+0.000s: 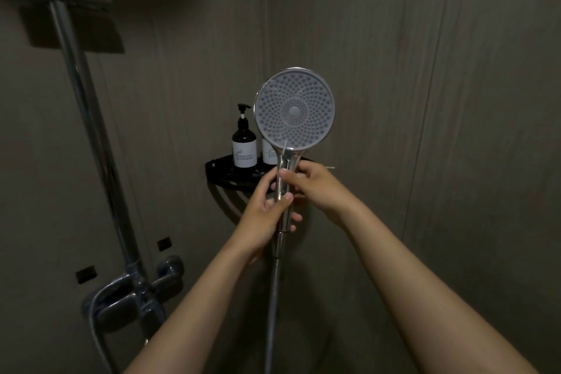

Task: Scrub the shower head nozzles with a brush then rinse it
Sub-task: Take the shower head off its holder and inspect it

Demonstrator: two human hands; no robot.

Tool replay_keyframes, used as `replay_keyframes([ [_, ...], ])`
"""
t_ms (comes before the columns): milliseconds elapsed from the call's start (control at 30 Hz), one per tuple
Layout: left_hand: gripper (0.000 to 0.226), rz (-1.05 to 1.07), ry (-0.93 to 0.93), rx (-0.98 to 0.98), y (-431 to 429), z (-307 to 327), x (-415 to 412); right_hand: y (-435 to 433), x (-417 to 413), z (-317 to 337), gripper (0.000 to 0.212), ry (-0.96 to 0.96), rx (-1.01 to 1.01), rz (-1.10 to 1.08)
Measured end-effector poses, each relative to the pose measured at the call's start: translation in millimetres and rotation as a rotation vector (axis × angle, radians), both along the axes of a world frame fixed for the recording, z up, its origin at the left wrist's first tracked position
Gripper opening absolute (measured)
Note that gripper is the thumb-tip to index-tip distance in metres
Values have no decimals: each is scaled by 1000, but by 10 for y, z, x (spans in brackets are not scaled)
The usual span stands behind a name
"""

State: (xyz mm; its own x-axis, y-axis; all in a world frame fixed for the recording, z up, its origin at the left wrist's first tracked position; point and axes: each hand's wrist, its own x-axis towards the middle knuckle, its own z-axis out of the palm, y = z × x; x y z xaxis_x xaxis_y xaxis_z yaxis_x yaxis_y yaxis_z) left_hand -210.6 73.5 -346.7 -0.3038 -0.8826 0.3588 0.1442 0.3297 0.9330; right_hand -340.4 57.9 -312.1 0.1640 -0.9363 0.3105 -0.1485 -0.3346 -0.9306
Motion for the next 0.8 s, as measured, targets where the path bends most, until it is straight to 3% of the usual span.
replay_keyframes([
  [167,68,-29,16,72,43,-105,98,94,29,-66,7,-141,-25,-81],
  [367,34,-9,-87,116,123,-304,129,155,-3,-172,5,-247,-59,-211],
  [633,6,-88,-261,76,120,-379,191,239,-105,-205,6,-412,-56,-265],
  [800,21,-148,-344,6,90,-362,172,267,-159,-255,5,-491,-7,-289],
])
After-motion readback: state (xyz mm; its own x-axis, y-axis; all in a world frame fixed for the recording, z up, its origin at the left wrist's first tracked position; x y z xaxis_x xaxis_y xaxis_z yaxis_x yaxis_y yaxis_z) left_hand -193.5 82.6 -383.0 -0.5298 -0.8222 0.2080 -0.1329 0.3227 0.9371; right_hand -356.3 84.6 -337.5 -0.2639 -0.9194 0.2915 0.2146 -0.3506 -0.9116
